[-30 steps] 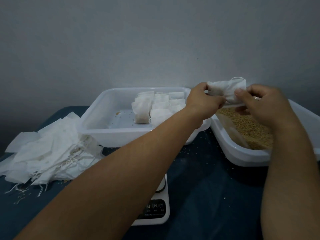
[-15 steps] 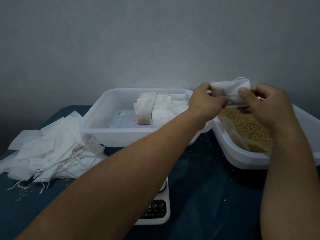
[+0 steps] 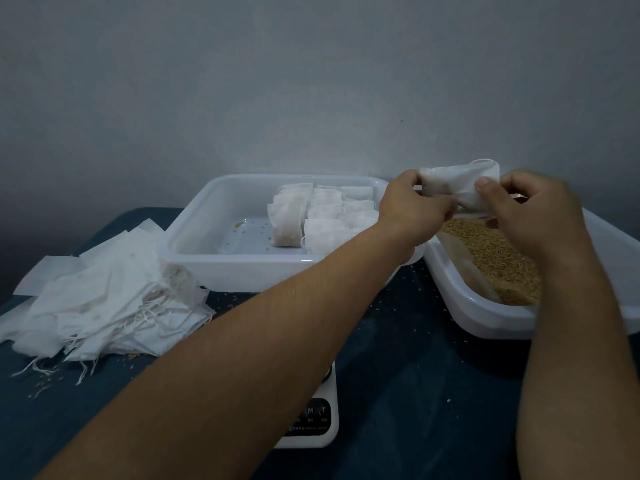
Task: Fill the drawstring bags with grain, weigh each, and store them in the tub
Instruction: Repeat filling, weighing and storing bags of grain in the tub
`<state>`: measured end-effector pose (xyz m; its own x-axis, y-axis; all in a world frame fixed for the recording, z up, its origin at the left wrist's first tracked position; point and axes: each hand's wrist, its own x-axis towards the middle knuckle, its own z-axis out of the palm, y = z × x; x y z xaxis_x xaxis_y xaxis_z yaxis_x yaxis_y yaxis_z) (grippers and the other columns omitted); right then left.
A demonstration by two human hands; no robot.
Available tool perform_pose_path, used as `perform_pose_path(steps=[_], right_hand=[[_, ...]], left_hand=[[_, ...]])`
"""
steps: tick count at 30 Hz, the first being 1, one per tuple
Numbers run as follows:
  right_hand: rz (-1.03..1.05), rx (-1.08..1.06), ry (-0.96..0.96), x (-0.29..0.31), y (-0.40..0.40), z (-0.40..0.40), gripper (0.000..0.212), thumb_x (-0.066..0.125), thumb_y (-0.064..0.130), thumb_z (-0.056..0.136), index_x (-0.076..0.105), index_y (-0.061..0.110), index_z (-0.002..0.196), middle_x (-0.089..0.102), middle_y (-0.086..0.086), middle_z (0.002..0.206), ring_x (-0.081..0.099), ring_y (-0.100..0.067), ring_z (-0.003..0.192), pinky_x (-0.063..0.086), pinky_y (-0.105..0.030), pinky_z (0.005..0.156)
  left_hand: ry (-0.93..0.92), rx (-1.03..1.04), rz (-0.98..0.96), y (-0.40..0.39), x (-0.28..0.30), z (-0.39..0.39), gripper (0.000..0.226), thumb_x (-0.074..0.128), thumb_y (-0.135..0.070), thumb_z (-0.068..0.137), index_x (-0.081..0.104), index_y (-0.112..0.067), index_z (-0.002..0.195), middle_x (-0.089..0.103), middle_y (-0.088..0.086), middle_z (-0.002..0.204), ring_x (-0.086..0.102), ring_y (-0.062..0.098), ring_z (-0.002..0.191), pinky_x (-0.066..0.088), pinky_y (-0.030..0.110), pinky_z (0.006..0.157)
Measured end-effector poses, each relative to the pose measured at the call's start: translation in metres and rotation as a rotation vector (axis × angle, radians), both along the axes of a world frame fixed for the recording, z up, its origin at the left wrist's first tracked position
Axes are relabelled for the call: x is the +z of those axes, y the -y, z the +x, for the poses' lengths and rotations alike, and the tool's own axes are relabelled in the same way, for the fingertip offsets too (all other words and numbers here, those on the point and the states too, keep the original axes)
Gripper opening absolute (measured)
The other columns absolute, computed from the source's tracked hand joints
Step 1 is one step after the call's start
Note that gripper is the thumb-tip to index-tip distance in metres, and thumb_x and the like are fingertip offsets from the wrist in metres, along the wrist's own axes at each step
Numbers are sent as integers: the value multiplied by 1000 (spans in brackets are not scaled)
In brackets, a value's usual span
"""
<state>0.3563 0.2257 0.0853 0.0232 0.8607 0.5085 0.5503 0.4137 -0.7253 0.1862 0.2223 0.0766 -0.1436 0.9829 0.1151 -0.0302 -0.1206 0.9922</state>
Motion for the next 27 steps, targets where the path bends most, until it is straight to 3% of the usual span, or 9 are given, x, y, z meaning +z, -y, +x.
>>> perform_pose_path(steps=[4, 7, 9, 12, 15, 18, 21, 24, 27], right_hand=[[-16, 30, 25, -1, -1, -1, 32, 62, 65, 90, 78, 38, 89, 75, -1, 81, 75, -29, 75, 62, -58, 80], [26, -7, 83, -5, -5, 0, 45, 61, 62, 92, 75, 19, 85, 69, -10, 74, 68, -37, 75, 56, -49, 70], [48, -45, 92, -6, -7, 1, 45, 62, 58, 94, 71, 17, 79, 65, -5, 71, 63, -31, 71, 48, -37, 63], [54, -54, 87, -5, -7, 0, 39, 63, 55, 96, 68, 19, 81, 65, 4, 75, 60, -23, 72, 46, -33, 65], [61, -16, 99, -5, -7, -2, 36, 61, 57, 97, 70, 23, 91, 69, 8, 84, 66, -21, 82, 50, -35, 72], [31, 43, 56, -3, -5, -4, 35, 61, 59, 95, 73, 27, 101, 74, 7, 92, 72, -21, 90, 60, -50, 84], [54, 77, -11, 0, -2, -10, 22, 66, 51, 96, 74, 32, 104, 76, 10, 96, 74, -16, 93, 61, -54, 88], [139, 100, -39, 7, 5, -18, 14, 68, 46, 97, 72, 34, 102, 75, 16, 93, 72, -7, 88, 62, -48, 84], [194, 179, -6, 18, 15, -29, 13, 69, 44, 98, 70, 32, 102, 73, 14, 93, 70, -8, 87, 61, -36, 78]], left_hand=[[14, -3, -2, 1, 1, 1, 41, 79, 3, 82, 63, -10, 117, 70, 17, 112, 72, 35, 104, 62, 50, 91], [18, -8, -8, 3, 1, 1, 40, 80, 3, 82, 63, -10, 116, 70, 17, 111, 73, 35, 103, 62, 50, 91], [21, -6, -12, 3, 0, 0, 38, 80, 2, 82, 63, -11, 114, 71, 16, 110, 73, 35, 103, 62, 50, 92], [37, -3, -16, 3, -2, -2, 40, 80, 1, 83, 62, -11, 117, 70, 15, 112, 73, 34, 104, 62, 49, 92], [77, -8, -22, 2, -5, -4, 41, 79, 3, 82, 62, -10, 117, 69, 17, 114, 72, 35, 106, 61, 49, 95], [126, -13, -29, 3, -4, -4, 39, 78, 5, 83, 62, -10, 115, 69, 17, 114, 71, 36, 109, 60, 50, 97], [202, -41, -23, 7, -2, -7, 36, 76, 8, 85, 61, -7, 114, 67, 18, 113, 71, 34, 105, 61, 50, 97], [283, -112, 3, 21, -1, -14, 35, 76, 6, 88, 57, -6, 114, 63, 15, 113, 69, 28, 99, 63, 42, 92], [231, -185, 23, 42, -4, -32, 37, 79, -2, 90, 56, -9, 119, 64, 13, 116, 70, 25, 100, 64, 44, 89]])
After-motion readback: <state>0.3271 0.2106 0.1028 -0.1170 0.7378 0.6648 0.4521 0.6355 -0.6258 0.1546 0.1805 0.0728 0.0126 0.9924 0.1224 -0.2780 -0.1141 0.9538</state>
